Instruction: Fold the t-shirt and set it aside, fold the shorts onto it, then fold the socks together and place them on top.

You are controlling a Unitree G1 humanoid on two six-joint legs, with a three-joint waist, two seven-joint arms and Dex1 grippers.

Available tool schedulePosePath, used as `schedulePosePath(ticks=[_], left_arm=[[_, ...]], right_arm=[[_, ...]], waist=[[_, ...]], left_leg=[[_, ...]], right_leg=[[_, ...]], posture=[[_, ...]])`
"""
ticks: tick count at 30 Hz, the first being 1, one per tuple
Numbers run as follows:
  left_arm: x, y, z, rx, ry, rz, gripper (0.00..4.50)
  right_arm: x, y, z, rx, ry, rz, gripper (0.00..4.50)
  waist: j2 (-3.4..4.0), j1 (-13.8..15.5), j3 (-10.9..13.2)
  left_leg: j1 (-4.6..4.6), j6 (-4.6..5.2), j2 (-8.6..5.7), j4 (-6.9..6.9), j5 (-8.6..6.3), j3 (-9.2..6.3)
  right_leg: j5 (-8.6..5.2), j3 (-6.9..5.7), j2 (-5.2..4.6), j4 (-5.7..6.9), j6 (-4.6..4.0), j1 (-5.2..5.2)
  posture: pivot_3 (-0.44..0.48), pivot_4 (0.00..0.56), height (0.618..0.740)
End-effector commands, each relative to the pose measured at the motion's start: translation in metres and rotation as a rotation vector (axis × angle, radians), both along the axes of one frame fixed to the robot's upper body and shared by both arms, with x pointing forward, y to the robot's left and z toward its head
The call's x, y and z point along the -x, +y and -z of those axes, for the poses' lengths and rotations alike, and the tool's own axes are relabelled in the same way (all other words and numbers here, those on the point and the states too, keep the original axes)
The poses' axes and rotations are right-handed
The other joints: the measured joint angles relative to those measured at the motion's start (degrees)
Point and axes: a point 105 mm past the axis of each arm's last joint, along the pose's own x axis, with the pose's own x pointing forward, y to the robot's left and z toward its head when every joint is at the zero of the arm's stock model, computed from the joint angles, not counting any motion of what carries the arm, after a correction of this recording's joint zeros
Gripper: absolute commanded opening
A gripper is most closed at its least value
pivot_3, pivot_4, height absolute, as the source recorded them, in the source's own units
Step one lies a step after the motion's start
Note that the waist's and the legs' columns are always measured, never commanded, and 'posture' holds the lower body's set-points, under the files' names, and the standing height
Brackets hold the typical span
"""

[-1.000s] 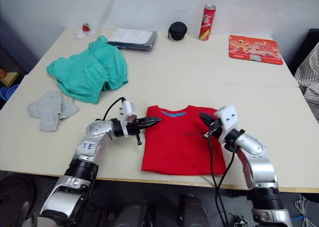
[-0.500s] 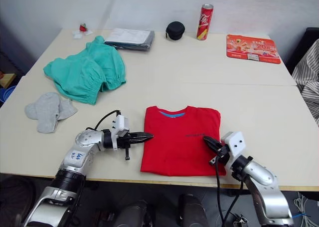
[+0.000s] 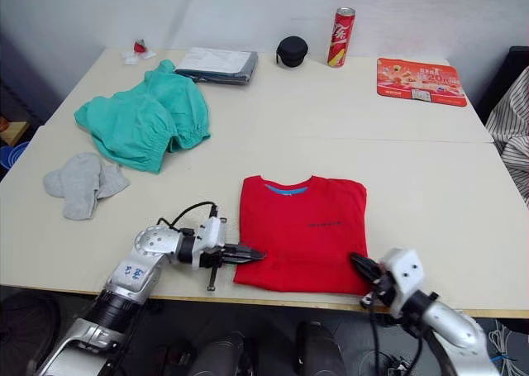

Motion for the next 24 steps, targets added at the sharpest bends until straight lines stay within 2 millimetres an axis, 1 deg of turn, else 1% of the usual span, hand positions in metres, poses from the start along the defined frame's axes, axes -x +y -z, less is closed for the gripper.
schedulePosePath(ticks=[1, 2, 3, 5, 6, 9, 11, 13, 15, 17, 18, 20, 22, 23, 24], left_arm=[[0.003, 0.012, -0.022, 0.081, -0.027, 0.009, 0.00], [0.005, 0.013, -0.026, 0.086, -0.039, 0.021, 0.00], [0.008, 0.015, -0.035, 0.096, -0.048, 0.040, 0.19], [0.014, 0.017, -0.051, 0.134, -0.052, 0.070, 0.58], [0.017, 0.016, -0.056, 0.133, -0.040, 0.088, 0.94], [0.032, 0.017, -0.073, 0.157, -0.058, 0.148, 1.91], [0.039, 0.018, -0.078, 0.181, -0.057, 0.185, 2.58], [0.040, 0.018, -0.082, 0.215, -0.068, 0.183, 3.27], [0.040, 0.018, -0.085, 0.236, -0.071, 0.175, 3.94], [0.040, 0.020, -0.087, 0.240, -0.058, 0.176, 4.44], [0.040, 0.020, -0.087, 0.240, -0.057, 0.175, 4.44], [0.036, 0.022, -0.085, 0.225, -0.093, 0.147, 4.44], [0.033, 0.024, -0.085, 0.230, -0.108, 0.123, 4.50], [0.032, 0.024, -0.086, 0.233, -0.107, 0.115, 4.50], [0.032, 0.025, -0.085, 0.232, -0.108, 0.111, 4.50]], right_arm=[[0.013, 0.021, -0.047, -0.060, -0.034, -0.155, 0.35], [0.014, 0.021, -0.056, -0.111, -0.022, -0.150, 0.50], [0.015, 0.018, -0.062, -0.114, 0.015, -0.159, 0.87], [0.019, 0.012, -0.066, -0.115, 0.109, -0.176, 1.53], [0.021, 0.009, -0.066, -0.120, 0.161, -0.188, 1.92], [0.014, -0.011, -0.057, -0.142, 0.373, -0.159, 3.01], [0.006, -0.019, -0.052, -0.150, 0.445, -0.141, 3.75], [-0.005, -0.024, -0.044, -0.144, 0.495, -0.126, 4.47], [-0.011, -0.026, -0.038, -0.139, 0.531, -0.124, 4.50], [-0.024, -0.022, -0.027, -0.111, 0.550, -0.131, 4.50], [-0.028, -0.020, -0.023, -0.103, 0.556, -0.141, 4.50], [-0.035, 0.001, -0.022, -0.107, 0.549, -0.231, 4.50], [-0.043, 0.014, -0.022, -0.117, 0.529, -0.264, 4.12], [-0.047, 0.017, -0.021, -0.122, 0.527, -0.262, 3.90], [-0.051, 0.018, -0.019, -0.122, 0.526, -0.251, 3.59]], waist=[[0.04, -0.19, 0.03], [0.02, -0.27, 0.04], [0.01, -0.25, 0.04], [0.02, -0.10, 0.04], [0.02, -0.01, 0.04], [0.01, 0.23, 0.05], [0.00, 0.24, 0.05], [0.01, 0.15, 0.05], [0.00, 0.15, 0.06], [-0.01, 0.07, 0.07], [0.01, -0.08, 0.07], [-0.05, -0.30, 0.06], [-0.16, -0.39, 0.03], [-0.16, -0.35, 0.03], [-0.16, -0.26, 0.03]], left_leg=[[0.00, 0.02, 0.01, 0.00, -0.01, 0.01], [0.01, 0.02, 0.05, -0.03, -0.01, 0.00], [0.03, 0.02, 0.08, -0.04, -0.01, -0.02], [0.03, 0.02, 0.07, -0.04, -0.02, -0.02], [0.03, 0.04, 0.06, -0.06, -0.03, -0.04], [0.00, 0.06, 0.06, -0.11, -0.04, -0.08], [-0.01, 0.09, 0.05, -0.14, -0.05, -0.09], [-0.01, 0.10, 0.03, -0.16, -0.05, -0.09], [-0.03, 0.11, 0.02, -0.16, -0.04, -0.09], [-0.02, 0.08, 0.03, -0.21, 0.00, -0.09], [-0.02, 0.08, 0.02, -0.21, 0.00, -0.08], [0.01, 0.10, -0.01, -0.21, 0.03, -0.06], [0.03, 0.04, 0.04, -0.21, 0.06, -0.07], [0.03, 0.02, 0.05, -0.22, 0.07, -0.07], [0.03, -0.01, 0.05, -0.22, 0.08, -0.07]], right_leg=[[0.00, 0.02, 0.00, 0.00, -0.01, -0.02], [-0.02, 0.02, 0.00, 0.00, -0.03, -0.02], [-0.02, 0.01, 0.01, 0.01, -0.05, -0.01], [-0.02, 0.01, 0.00, 0.01, -0.05, 0.00], [-0.03, 0.01, -0.03, -0.02, -0.05, 0.02], [-0.04, -0.02, -0.02, -0.11, -0.07, 0.01], [-0.04, -0.02, -0.03, -0.20, -0.08, 0.02], [-0.04, -0.02, -0.03, -0.25, -0.07, 0.04], [-0.04, -0.04, -0.03, -0.25, -0.07, 0.02], [-0.04, -0.07, 0.00, -0.24, -0.07, 0.02], [-0.04, -0.08, 0.01, -0.23, -0.07, 0.02], [-0.03, -0.05, 0.00, -0.21, -0.07, 0.04], [-0.03, -0.05, 0.06, -0.18, -0.07, 0.04], [-0.03, -0.05, 0.07, -0.17, -0.07, 0.04], [-0.03, -0.06, 0.07, -0.15, -0.07, 0.03]], posture=[[0.000, 0.150, 0.740], [0.000, 0.150, 0.740], [0.000, 0.150, 0.740], [0.000, 0.150, 0.740], [0.000, 0.150, 0.740], [0.000, 0.150, 0.740], [0.000, 0.150, 0.740], [0.000, 0.150, 0.740], [0.000, 0.150, 0.740], [0.000, 0.150, 0.740], [0.000, 0.150, 0.740], [0.000, 0.150, 0.740], [0.000, 0.150, 0.740], [0.000, 0.150, 0.740], [0.000, 0.150, 0.740]])
